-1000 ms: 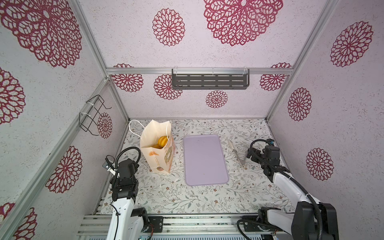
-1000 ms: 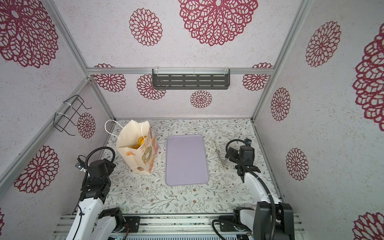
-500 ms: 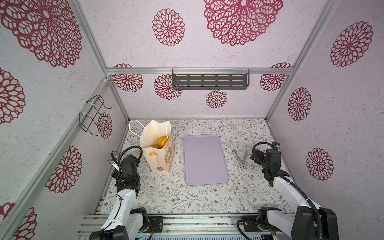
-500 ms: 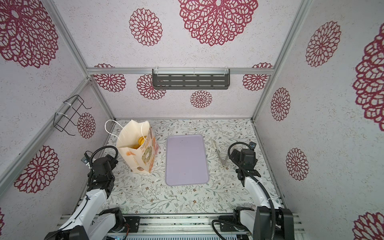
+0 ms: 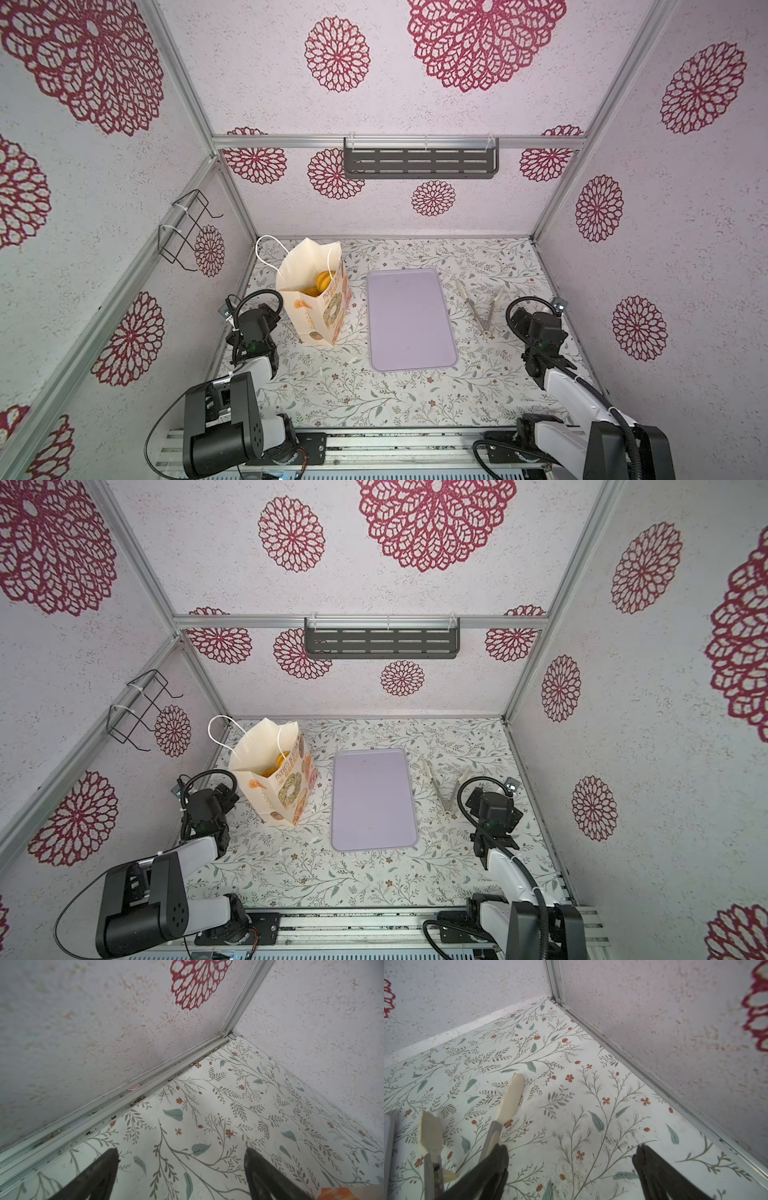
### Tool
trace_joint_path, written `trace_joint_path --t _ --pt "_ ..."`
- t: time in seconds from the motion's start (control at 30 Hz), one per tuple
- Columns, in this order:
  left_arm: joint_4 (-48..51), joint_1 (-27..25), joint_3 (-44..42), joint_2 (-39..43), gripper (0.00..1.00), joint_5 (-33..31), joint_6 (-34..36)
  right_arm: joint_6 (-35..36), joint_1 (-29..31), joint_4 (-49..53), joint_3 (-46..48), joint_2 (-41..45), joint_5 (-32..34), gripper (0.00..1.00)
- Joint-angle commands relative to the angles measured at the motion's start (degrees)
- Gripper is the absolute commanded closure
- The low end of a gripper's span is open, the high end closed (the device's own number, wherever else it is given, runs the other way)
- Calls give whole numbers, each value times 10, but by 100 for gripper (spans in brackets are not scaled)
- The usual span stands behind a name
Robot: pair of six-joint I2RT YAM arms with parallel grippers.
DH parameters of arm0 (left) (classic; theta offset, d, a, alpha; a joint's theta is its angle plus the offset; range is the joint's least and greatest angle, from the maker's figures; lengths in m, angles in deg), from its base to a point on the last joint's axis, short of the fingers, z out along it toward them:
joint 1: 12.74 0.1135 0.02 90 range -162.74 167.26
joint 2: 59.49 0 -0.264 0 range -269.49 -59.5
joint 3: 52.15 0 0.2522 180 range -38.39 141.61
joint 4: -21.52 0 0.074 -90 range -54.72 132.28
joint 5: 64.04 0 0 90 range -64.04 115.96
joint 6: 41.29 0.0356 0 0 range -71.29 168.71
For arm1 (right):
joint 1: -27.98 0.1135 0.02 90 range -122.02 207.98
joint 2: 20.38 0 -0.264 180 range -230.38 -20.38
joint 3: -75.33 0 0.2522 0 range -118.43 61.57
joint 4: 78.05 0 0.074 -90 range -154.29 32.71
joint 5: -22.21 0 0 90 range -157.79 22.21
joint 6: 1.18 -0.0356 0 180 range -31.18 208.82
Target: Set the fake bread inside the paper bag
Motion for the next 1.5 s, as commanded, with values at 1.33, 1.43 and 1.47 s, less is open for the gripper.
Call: trace_joint_path --t 1.33,1.43,1.47 --pt "-250 -93 8 -134 3 -16 184 56 -2 -472 101 -186 86 1" --pt "-254 -94 8 -135 3 -14 185 66 -2 -463 92 -190 69 1" --pt "-259 -93 6 -136 3 -15 186 70 -2 -462 89 -192 61 1"
